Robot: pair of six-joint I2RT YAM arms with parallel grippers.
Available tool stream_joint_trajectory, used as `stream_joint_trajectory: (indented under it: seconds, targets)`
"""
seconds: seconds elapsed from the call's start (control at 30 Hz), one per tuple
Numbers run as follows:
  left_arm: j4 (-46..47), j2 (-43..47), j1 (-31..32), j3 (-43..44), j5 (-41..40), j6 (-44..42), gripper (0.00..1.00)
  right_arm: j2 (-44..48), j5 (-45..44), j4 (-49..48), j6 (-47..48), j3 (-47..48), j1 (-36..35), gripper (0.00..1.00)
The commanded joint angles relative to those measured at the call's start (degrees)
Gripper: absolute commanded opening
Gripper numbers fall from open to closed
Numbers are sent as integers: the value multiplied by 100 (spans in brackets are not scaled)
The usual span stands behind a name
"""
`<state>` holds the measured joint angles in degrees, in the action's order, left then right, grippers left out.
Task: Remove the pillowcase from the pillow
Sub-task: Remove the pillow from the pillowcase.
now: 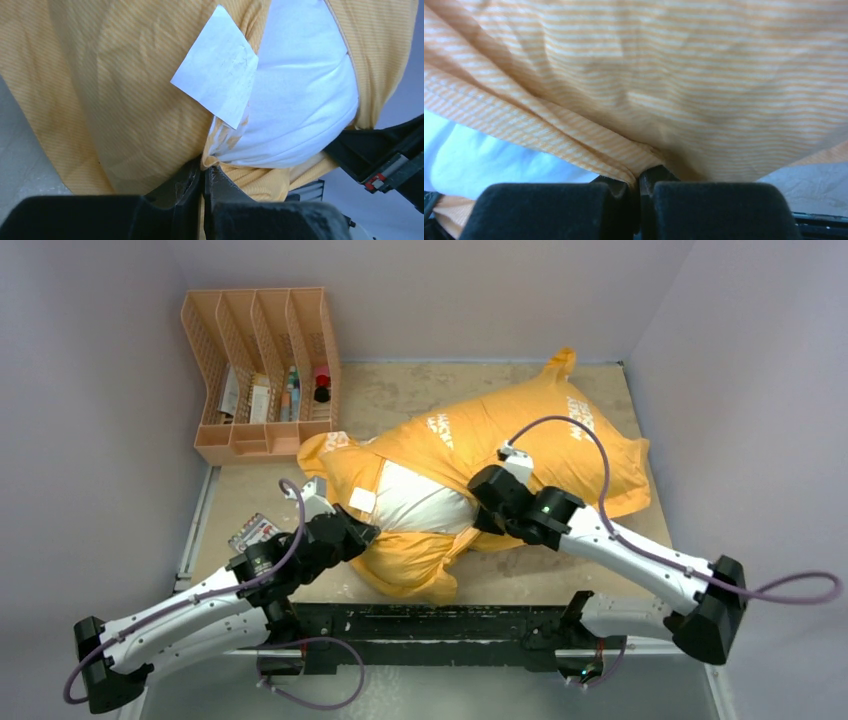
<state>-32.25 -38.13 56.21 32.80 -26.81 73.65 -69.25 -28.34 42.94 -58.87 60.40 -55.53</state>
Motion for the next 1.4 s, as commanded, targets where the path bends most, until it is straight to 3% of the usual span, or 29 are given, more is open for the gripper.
stream_joint_trajectory:
  seconds: [0.0, 0.1, 0.17, 0.27, 0.57, 0.7, 0.77, 0.87, 0.97, 1.17, 1.37]
  targets:
    - [-1329, -103, -44, -181, -705, 47, 0, 888, 78, -265, 778, -878, 788, 0]
    - [-907, -399, -44, -244, -513, -425, 0, 1351, 806, -1239, 1054, -1320, 780, 2]
    - [-209, -440, -48, -365, 44, -1397, 0, 1461, 1215, -1813, 1206, -1514, 782, 4]
    - [1117, -384, -97, -647, 1113, -2079, 0, 1279, 1309, -1711, 1218, -1461, 785, 4]
    - [3418, -1536, -1308, -1400, 2984, -2398, 0, 839, 1024, -1179, 1374, -940, 785, 1]
    - [4027, -2023, -1443, -1521, 3385, -2342, 0, 1147, 962, -1199, 1542, -833, 781, 2]
    - [4138, -2038, -1497, -1627, 3393, -2282, 0, 1324, 1130, -1245, 1871, -683, 785, 7]
    - [4604, -1984, -1577, -2005, 3470, -2129, 0, 1507, 2288, -1735, 2656, -342, 782, 24]
    - [4765, -2136, -1659, -2107, 3633, -2118, 0, 1278, 3047, -1904, 2959, 177, 690, 31]
    - [4926, -2470, -1725, -1874, 3845, -2232, 0, 181, 2872, -2019, 3329, 1043, -79, 41]
    - [4995, -2396, -1761, -1991, 3901, -2190, 0, -816, 2922, -2276, 2873, 1236, -90, 56]
